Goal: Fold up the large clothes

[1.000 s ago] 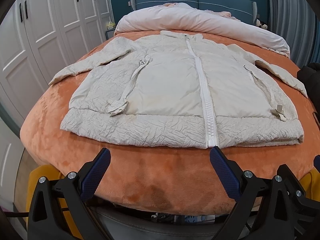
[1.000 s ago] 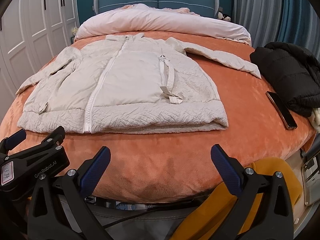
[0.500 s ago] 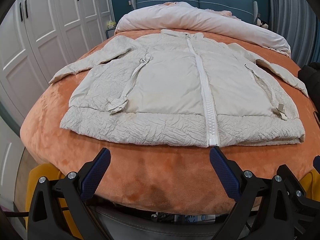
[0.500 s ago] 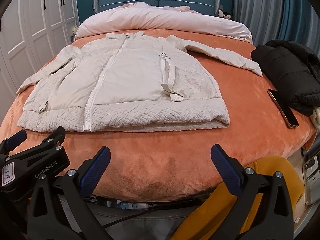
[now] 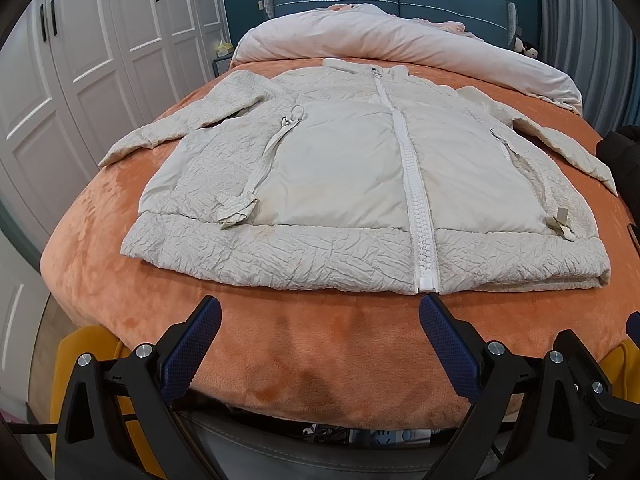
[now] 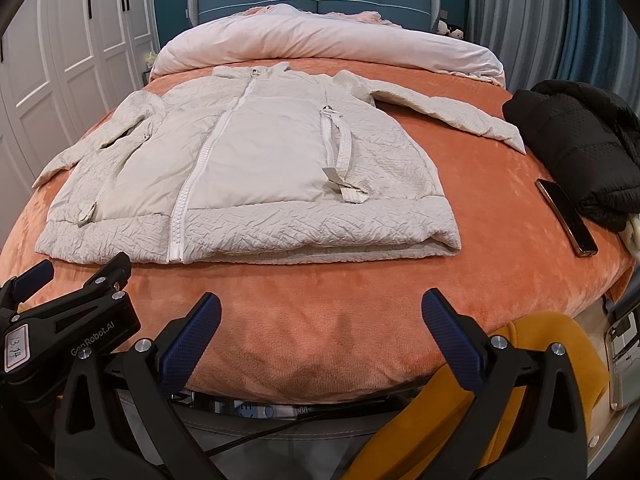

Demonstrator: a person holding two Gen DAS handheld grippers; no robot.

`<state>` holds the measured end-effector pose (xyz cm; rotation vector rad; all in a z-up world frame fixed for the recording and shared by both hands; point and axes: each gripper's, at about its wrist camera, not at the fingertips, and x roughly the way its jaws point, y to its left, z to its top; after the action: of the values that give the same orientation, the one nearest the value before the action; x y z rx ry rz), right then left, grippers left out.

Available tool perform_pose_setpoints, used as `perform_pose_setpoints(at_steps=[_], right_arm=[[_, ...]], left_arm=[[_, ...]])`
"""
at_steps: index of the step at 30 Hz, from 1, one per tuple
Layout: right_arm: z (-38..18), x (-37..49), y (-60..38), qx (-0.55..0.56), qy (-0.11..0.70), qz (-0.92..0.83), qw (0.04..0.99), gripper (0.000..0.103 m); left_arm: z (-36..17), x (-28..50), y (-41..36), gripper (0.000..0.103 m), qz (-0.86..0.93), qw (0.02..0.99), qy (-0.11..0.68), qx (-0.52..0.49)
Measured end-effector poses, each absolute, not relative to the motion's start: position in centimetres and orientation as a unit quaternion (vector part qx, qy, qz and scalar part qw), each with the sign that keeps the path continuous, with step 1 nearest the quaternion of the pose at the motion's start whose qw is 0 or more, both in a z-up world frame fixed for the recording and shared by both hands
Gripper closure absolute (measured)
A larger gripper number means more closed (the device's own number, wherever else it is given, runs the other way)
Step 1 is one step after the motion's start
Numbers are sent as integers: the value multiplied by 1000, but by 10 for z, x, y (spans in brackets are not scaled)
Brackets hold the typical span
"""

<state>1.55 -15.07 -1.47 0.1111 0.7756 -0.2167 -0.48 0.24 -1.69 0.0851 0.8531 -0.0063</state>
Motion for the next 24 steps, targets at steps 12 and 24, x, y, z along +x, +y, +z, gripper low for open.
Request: perform_pose_setpoints(at_steps=[12, 24], right_arm=[[-15, 16, -151, 54, 378, -105, 918, 5], [-16, 16, -150, 56, 379, -104, 918, 5]], left_arm=[[-17, -5, 3, 6, -3, 909, 414, 41], [-17, -5, 4, 6, -2, 908, 417, 40]])
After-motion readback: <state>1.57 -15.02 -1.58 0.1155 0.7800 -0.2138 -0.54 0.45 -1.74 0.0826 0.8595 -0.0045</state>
